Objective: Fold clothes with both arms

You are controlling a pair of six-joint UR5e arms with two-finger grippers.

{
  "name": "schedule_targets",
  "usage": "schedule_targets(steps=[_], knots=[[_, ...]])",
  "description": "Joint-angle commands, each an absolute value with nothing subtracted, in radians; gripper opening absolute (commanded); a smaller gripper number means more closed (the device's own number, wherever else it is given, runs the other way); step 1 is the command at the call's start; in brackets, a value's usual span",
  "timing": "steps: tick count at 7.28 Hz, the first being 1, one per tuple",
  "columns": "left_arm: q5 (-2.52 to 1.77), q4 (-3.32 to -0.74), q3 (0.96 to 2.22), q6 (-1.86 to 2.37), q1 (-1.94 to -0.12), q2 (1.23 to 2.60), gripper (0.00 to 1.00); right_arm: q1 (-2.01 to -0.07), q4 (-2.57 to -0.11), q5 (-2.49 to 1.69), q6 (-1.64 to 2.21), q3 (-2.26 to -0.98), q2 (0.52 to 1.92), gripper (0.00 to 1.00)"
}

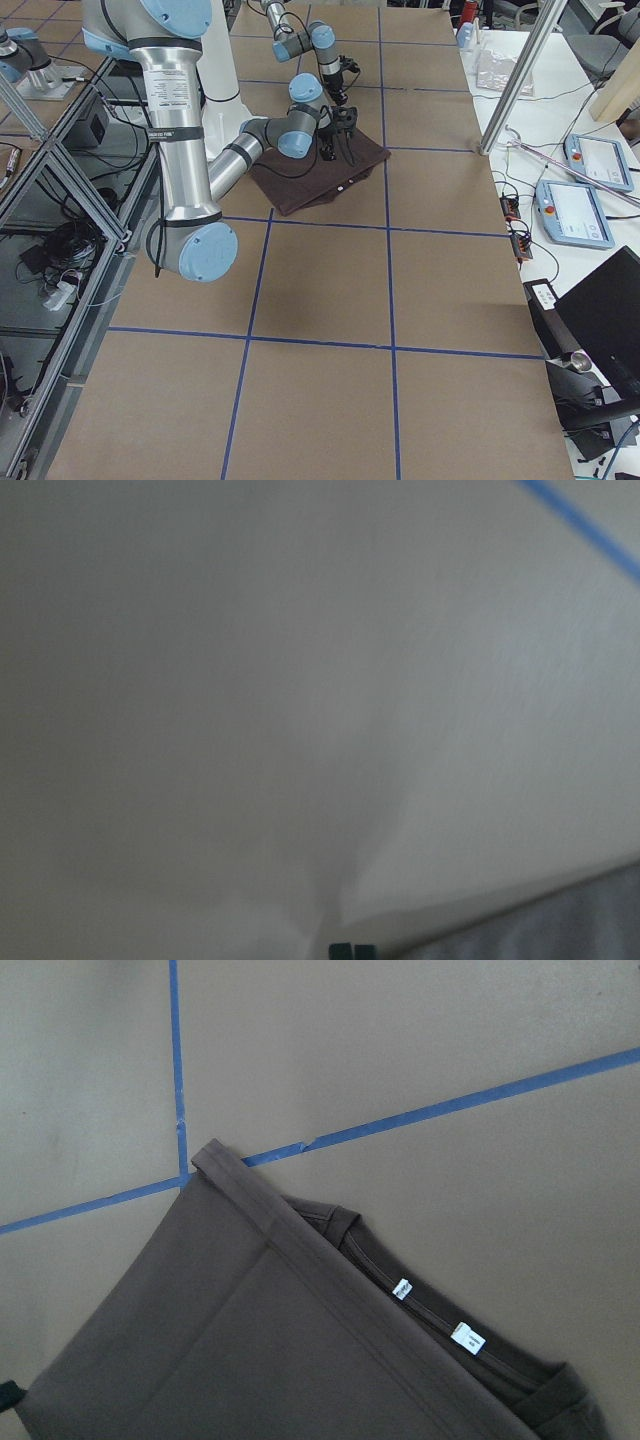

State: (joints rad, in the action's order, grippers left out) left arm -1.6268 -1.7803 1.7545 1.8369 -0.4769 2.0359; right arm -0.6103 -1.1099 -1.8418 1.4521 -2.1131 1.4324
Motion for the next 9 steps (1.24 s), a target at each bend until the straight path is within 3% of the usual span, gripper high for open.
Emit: schedule_targets(steps=[1, 3, 5, 8, 9], knots=[[-1.625, -1.804, 1.656, 1.711, -0.596, 2.078, 0.00, -0.611, -1.111, -1.842, 1.453, -2.114, 1.431, 1.00], [-1.623, -1.987, 1.432, 1.616, -0.665, 2.167, 0.00, -0.611, -1.111, -1.841, 1.453, -2.114, 1.431, 1.00], [-1.600, -2.150, 1.160, 1.507, -0.699, 2.351, 0.00, -0.611, -1.111, -1.841, 1.453, -2.114, 1.433, 1.00], [-1.560, -2.369, 0.950, 1.403, -0.709, 2.454, 0.00, -0.611, -1.111, -1.841, 1.454, -2.114, 1.434, 1.00], [-1.545, -2.375, 0.936, 1.366, -0.719, 2.454, 0.00, -0.609, -1.111, -1.841, 1.454, -2.112, 1.433, 1.00]])
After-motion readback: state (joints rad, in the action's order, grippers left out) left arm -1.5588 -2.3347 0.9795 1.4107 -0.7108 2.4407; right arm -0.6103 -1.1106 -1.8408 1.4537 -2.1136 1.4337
